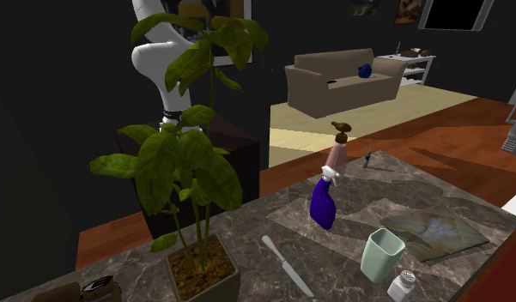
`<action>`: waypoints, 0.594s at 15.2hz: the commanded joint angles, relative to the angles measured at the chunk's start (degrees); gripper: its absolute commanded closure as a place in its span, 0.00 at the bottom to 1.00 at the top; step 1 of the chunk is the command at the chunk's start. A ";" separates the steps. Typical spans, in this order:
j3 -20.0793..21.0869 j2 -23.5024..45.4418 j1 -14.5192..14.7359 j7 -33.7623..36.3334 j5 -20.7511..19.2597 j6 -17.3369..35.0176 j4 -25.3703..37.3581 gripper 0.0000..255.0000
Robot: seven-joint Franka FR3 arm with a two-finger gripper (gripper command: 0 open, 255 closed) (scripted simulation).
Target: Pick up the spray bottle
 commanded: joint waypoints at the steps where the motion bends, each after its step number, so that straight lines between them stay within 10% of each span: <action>1: 0.00 0.00 0.00 0.00 0.00 0.00 0.00 0.00; 9: 3.62 8.93 1.66 5.45 3.08 13.67 -5.00 0.00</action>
